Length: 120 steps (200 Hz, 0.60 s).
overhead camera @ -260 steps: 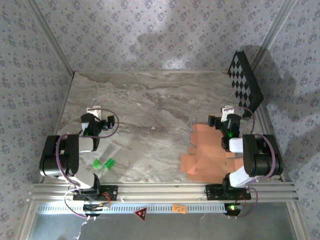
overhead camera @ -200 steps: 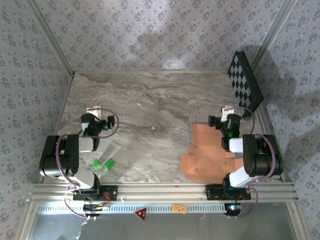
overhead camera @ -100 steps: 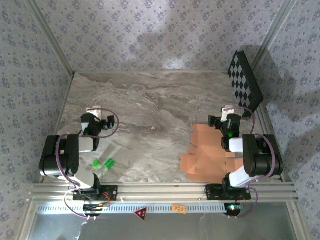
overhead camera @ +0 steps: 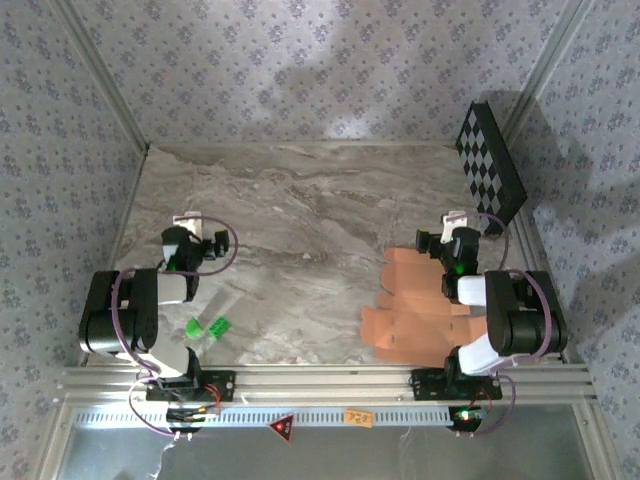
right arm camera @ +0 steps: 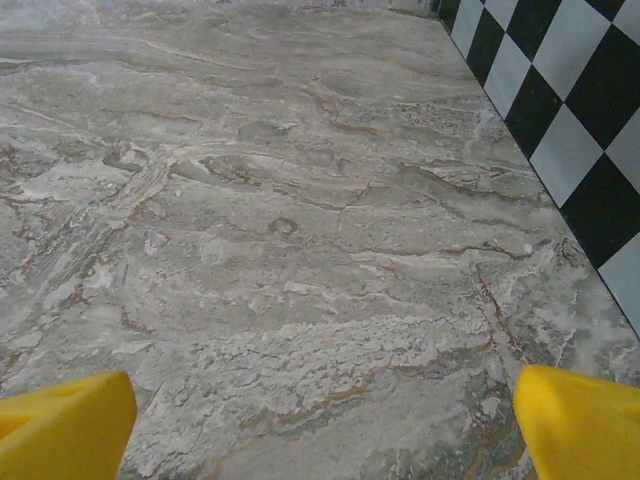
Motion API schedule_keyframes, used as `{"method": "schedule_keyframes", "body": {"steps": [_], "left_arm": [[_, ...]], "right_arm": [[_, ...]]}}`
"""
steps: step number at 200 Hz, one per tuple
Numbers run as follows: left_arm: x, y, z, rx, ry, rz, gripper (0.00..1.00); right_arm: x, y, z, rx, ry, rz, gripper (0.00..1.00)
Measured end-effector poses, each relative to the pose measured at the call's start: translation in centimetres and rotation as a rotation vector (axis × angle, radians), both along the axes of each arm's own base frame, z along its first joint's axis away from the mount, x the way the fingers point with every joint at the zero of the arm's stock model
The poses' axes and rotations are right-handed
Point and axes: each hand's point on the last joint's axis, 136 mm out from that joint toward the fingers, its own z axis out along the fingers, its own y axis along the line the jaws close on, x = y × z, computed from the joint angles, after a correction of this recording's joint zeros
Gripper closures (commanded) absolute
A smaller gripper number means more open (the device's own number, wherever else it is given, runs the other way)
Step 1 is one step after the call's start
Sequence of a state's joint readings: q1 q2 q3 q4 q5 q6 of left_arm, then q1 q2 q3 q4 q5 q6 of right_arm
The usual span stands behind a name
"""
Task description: Fold the paper box
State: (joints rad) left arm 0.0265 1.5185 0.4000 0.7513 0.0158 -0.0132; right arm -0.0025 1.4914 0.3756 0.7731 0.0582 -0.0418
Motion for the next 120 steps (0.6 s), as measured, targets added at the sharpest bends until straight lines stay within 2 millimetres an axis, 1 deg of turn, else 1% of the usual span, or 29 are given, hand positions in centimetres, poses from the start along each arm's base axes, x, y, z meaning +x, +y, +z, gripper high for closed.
{"method": "schedule_keyframes", "body": {"steps": [10,29,54,78,99,109,120], "left_arm": [[-0.1,0.2,0.4,0.002,-0.001,0.013,0.00],[-0.1,0.6,1.8,0.012,-0.024,0.040,0.00],[0.1,0.7,4.4,0.025,-0.052,0.067,0.00],[0.1,0.4,7.3,-0.009,-0.066,0.094,0.00],[0.0,-0.3,9.4,-0.078,-0.066,0.100,0.00],[-0.1,-0.7,10.2,-0.117,-0.054,0.096,0.00],[-0.3,-1.4,10.6,-0.164,-0.030,0.087,0.00]], "right_arm": [[0.1,0.1,0.8,-0.006,-0.007,0.000,0.01],[0.6,0.5,3.0,-0.013,-0.032,0.001,0.01],[1.0,1.0,5.8,-0.003,-0.040,0.005,0.01],[0.9,1.3,7.6,0.061,0.008,-0.013,0.01],[0.1,1.7,8.5,0.152,0.076,-0.030,0.01],[-0.5,2.1,8.5,0.194,0.116,-0.033,0.01],[-1.5,2.7,8.0,0.238,0.173,-0.032,0.02]]}}
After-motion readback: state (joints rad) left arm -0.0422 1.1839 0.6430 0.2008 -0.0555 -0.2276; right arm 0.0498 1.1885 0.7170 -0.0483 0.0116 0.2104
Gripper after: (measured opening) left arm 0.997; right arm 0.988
